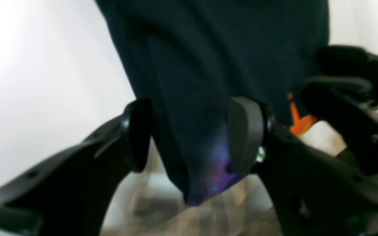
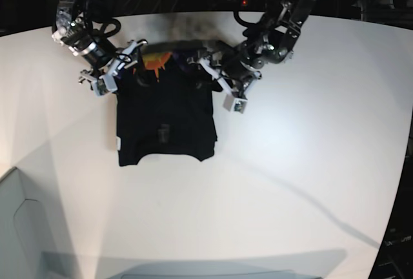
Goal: Fold the T-shirt properly
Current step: 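Grasp the bundle's edge with both grippers and pull it toward the robot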
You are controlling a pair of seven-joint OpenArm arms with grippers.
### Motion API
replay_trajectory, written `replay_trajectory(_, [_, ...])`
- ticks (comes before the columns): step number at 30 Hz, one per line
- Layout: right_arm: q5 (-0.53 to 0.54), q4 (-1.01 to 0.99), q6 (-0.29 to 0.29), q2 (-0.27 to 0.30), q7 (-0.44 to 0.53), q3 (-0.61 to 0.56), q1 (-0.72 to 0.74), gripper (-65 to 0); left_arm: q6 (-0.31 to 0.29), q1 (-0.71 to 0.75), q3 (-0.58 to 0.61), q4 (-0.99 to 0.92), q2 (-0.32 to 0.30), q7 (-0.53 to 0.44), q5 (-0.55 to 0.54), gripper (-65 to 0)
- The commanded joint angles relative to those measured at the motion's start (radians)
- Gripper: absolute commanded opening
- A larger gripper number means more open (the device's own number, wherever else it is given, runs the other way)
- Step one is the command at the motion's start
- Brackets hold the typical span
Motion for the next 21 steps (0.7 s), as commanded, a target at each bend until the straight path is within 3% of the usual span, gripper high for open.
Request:
replay_trajectory(1, [0.016,0.014,0.007,0.005,0.024,0.001,0.005,-26.4,-0.004,-0.01,-0.002,0.001,0.009,-0.012,-0.015,-29.8])
replay_trajectory(7, [0.016,0.013,0.007,0.005,0.024,0.001,0.005,-26.4,-0.004,-0.018,0.092,-0.025,0.006,-0.021,-0.013,-32.6])
replay_trajectory(12, [0.016,0.013,0.007,0.005,0.022,0.001,0.005,-26.4,-0.006,-0.021,0.135,-0.019,0.012,-0.022,-0.01,-48.6])
replay_trajectory(16, [0.016,0.013,0.007,0.005,0.022,0.001,0.004,-26.4,-0.006,-0.021,0.128,0.004,0.004,-0.022,-0.012,-65.0])
replay_trajectory(21, [0.016,0.013,0.007,0.005,0.022,0.001,0.004,-26.4,-0.001,-0.01,0.127,0.06,-0.022,-0.024,-0.015,-65.0])
